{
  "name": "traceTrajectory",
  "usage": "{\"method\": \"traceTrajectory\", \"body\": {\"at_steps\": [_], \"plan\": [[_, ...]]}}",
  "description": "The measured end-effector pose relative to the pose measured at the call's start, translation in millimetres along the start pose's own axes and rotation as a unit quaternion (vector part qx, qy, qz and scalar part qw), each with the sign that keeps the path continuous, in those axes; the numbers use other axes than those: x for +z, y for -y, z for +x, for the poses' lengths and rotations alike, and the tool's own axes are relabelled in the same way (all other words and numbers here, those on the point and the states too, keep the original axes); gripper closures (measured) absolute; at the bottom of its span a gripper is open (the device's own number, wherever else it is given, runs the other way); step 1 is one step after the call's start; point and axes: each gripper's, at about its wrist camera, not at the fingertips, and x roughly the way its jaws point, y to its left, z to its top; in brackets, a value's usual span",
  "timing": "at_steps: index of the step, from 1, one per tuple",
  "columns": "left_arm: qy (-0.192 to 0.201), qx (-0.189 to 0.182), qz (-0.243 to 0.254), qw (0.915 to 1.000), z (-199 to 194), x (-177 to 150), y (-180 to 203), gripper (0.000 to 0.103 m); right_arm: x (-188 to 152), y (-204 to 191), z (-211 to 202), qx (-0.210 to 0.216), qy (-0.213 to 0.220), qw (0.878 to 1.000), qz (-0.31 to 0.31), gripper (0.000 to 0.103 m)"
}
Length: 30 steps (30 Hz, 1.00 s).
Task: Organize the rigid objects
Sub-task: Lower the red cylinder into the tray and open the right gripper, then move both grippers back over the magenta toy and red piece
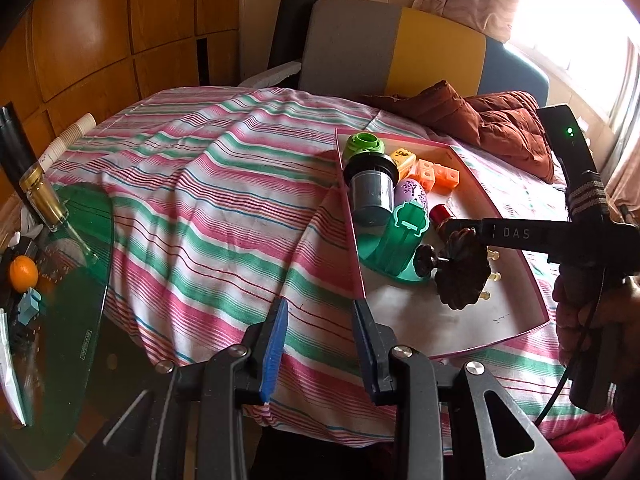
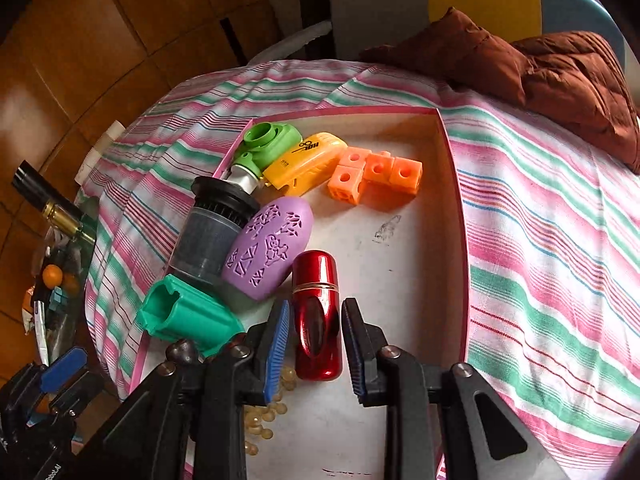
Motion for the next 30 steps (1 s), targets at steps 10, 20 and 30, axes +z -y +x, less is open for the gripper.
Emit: {"method": "traceTrajectory", "body": {"at_steps": [10, 20, 30], "plan": [[0.008, 0.009, 0.006, 0.9999, -8, 0, 1, 0.07, 0, -5, -19, 0.001, 0.035, 0.999, -0.004, 0.077], [0.016, 0.009, 0.018, 0.9997, -16, 0, 9, 0.07, -7, 4, -60, -0.032, 0.082, 0.996, -0.017, 0.076], [0.027, 0.002, 0.051, 0.9983, -25, 6, 32, 0.07, -34, 56, -85, -0.07, 0.088, 0.993, 0.02, 0.076]]}}
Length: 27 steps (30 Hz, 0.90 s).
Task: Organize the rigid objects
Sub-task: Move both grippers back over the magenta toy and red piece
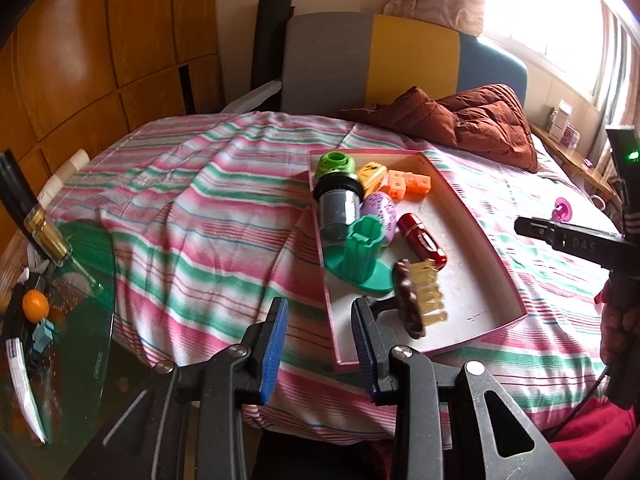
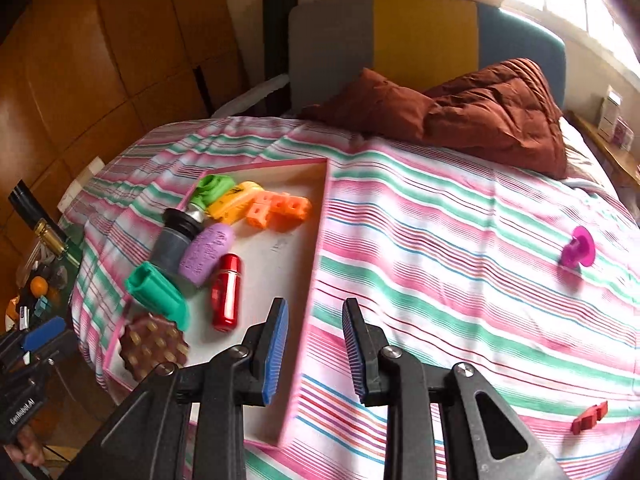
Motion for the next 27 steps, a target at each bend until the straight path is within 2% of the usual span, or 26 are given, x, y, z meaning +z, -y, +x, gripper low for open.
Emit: {"method": "traceTrajectory", "body": {"at_steps": [10, 17, 21, 24, 27], "plan": [[0.014, -0.019, 0.045, 0.9987, -3, 17, 36, 0.069, -14, 79, -21, -0.06, 0.0, 0.997, 0.056, 0.07], [0.022, -0.044, 0.081, 0.9955, -2, 34, 71, 0.067, -19, 149, -48, -0.117, 0.015, 0.987, 0.107, 0.067], [0.025, -0.057, 0.107, 0.9923, 2, 43, 95, 0.06, -27, 191, -60, -0.156, 0.027, 0.975, 0.156, 0.067], [0.026, -0.066, 0.128, 0.9892, 6, 49, 115, 0.058, -41, 224, -66, -0.173, 0.035, 0.959, 0.223, 0.066], [0.025, -0.076, 0.143, 0.9865, 11, 56, 135, 0.058, -49, 248, -70, -0.172, 0.027, 0.942, 0.286, 0.066]]}}
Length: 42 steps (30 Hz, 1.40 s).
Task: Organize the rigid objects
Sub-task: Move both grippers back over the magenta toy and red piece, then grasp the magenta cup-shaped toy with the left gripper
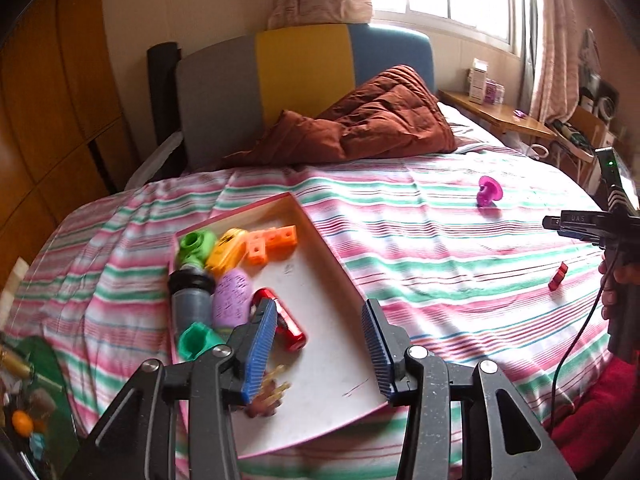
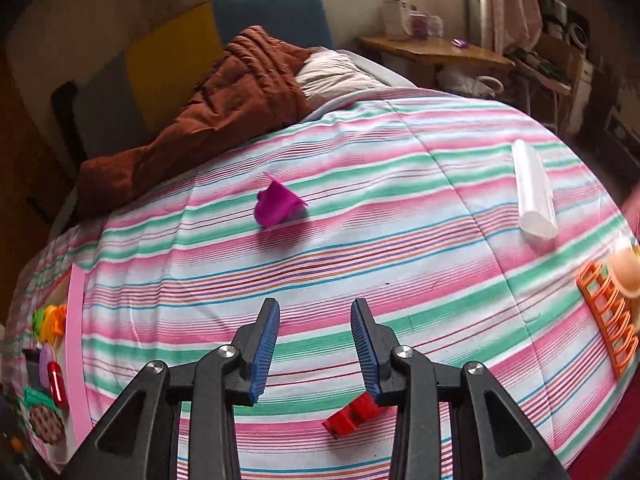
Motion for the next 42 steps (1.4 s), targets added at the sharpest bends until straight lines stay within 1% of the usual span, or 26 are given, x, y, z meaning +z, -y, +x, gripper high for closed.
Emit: {"method": "traceTrajectory", "body": {"at_steps": [5, 9, 12, 16, 17, 19, 21, 23, 25, 27, 29, 32, 35, 36, 37, 40, 42], "plan": [[-0.003, -0.015, 0.03, 0.9994, 18, 18, 30, 0.057, 2, 18, -3, -0.01, 0.0, 0.999, 0.042, 0.066], [-0.021, -0.044, 0.037, 0.9981, 42, 34, 51, 0.056, 5, 29, -3, -0.022, -0.001, 0.997, 0.07, 0.066], [-0.035, -0.061, 0.048, 0.9963, 61, 45, 69, 0.056, 6, 42, -4, -0.033, 0.002, 0.994, 0.103, 0.066], [-0.045, -0.078, 0.072, 0.9934, 85, 60, 99, 0.047, 7, 61, -9, -0.032, 0.009, 0.988, 0.151, 0.066], [-0.052, -0.081, 0.075, 0.9926, 93, 64, 106, 0.045, 7, 64, -10, -0.031, 0.011, 0.987, 0.16, 0.066], [-0.067, -0.099, 0.074, 0.9901, 109, 71, 119, 0.045, 8, 69, -12, -0.028, 0.012, 0.984, 0.174, 0.066], [-0.08, -0.11, 0.075, 0.9878, 125, 77, 134, 0.04, 8, 71, -13, -0.021, 0.01, 0.983, 0.183, 0.066], [-0.085, -0.13, 0.077, 0.9848, 138, 85, 148, 0.027, 8, 72, -12, -0.013, 0.007, 0.982, 0.187, 0.066], [-0.08, -0.137, 0.094, 0.9829, 151, 93, 165, 0.024, 9, 70, -12, -0.004, 0.004, 0.982, 0.187, 0.066], [-0.067, -0.147, 0.122, 0.9793, 164, 102, 183, 0.024, 9, 68, -11, 0.005, 0.0, 0.982, 0.187, 0.066], [-0.056, -0.162, 0.151, 0.9734, 177, 111, 200, 0.024, 8, 68, -9, 0.016, -0.006, 0.982, 0.19, 0.066], [-0.042, -0.191, 0.194, 0.9613, 197, 127, 223, 0.024, 8, 66, -7, 0.027, -0.014, 0.981, 0.192, 0.066], [-0.033, -0.192, 0.238, 0.9516, 219, 139, 244, 0.024, 8, 67, -5, 0.037, -0.017, 0.979, 0.198, 0.066], [-0.03, -0.191, 0.246, 0.95, 224, 143, 248, 0.024, 8, 68, -5, 0.038, -0.018, 0.979, 0.2, 0.066], [-0.032, -0.198, 0.25, 0.9473, 231, 146, 253, 0.024, 8, 68, -5, 0.039, -0.018, 0.978, 0.202, 0.066], [-0.044, -0.213, 0.257, 0.9417, 251, 153, 263, 0.025, 8, 71, -5, 0.045, -0.018, 0.977, 0.21, 0.066], [-0.05, -0.214, 0.263, 0.9393, 262, 153, 272, 0.025, 9, 70, -5, 0.047, -0.019, 0.976, 0.209, 0.066]]}}
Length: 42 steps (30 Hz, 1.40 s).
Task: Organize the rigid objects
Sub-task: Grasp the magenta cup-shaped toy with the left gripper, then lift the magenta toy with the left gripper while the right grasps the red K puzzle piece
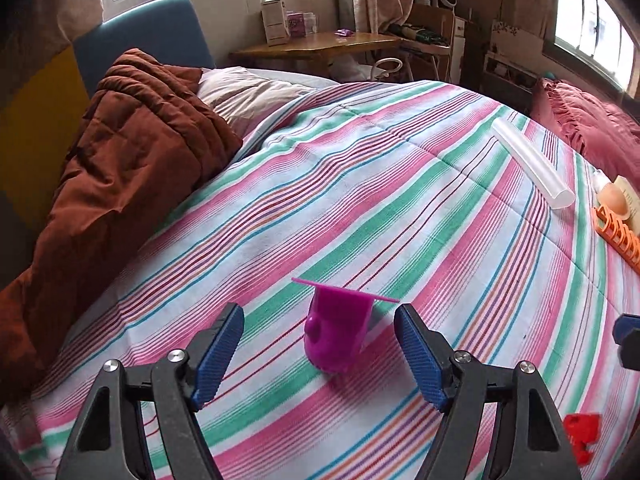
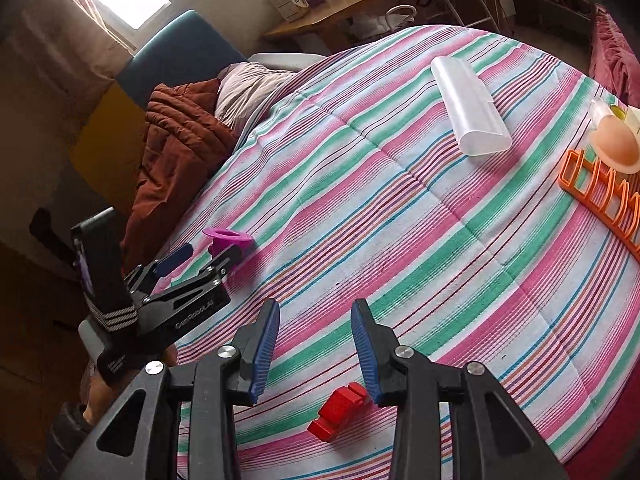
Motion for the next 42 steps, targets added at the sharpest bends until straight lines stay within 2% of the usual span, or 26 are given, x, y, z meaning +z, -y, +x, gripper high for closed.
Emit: {"method": "traceTrajectory", "body": {"at_steps": [1, 2, 3, 4, 8, 13, 17, 24, 31, 36, 40, 42], "plan": [[-0.004, -0.001, 0.0, 1.0, 6, 2, 0, 0.028, 0, 0, 0, 0.001, -0.001, 1.0, 0.001, 0.066], [-0.007, -0.001, 0.001, 1.0, 12, 3, 0, 0.048, 0, 0, 1, 0.002, -0.002, 1.0, 0.0, 0.066], [-0.014, 0.007, 0.005, 0.9999, 18, 3, 1, 0.062, 0, 0, 1, 0.003, -0.004, 1.0, -0.001, 0.066], [-0.011, 0.007, -0.001, 0.9999, 19, 2, 0, 0.07, 0, 0, 2, 0.004, -0.005, 1.0, -0.001, 0.066], [0.002, -0.001, -0.041, 0.9992, 9, -11, -2, 0.071, 0, 4, 4, 0.004, -0.01, 1.0, 0.006, 0.066], [-0.01, 0.026, -0.095, 0.9951, -16, -46, 0, 0.071, 0, 7, 5, 0.007, -0.016, 1.0, 0.008, 0.066], [-0.019, 0.06, -0.126, 0.99, -45, -76, 7, 0.071, -4, 8, 17, 0.017, -0.057, 0.998, 0.01, 0.066], [0.005, 0.07, -0.184, 0.9805, -113, -118, 16, 0.071, -15, 8, 39, 0.005, -0.127, 0.992, -0.001, 0.066], [0.029, 0.069, -0.214, 0.9739, -179, -156, 21, 0.071, -24, 1, 40, -0.023, -0.138, 0.99, -0.024, 0.066], [0.049, 0.075, -0.229, 0.9693, -219, -177, 20, 0.071, -23, -4, 22, -0.072, -0.082, 0.993, -0.049, 0.066], [0.066, 0.078, -0.225, 0.9689, -245, -190, 25, 0.071, -28, 0, 25, -0.04, -0.115, 0.992, -0.027, 0.066], [0.072, 0.079, -0.223, 0.9689, -255, -198, 26, 0.071, -31, -4, 18, -0.04, -0.118, 0.992, -0.03, 0.066]]}}
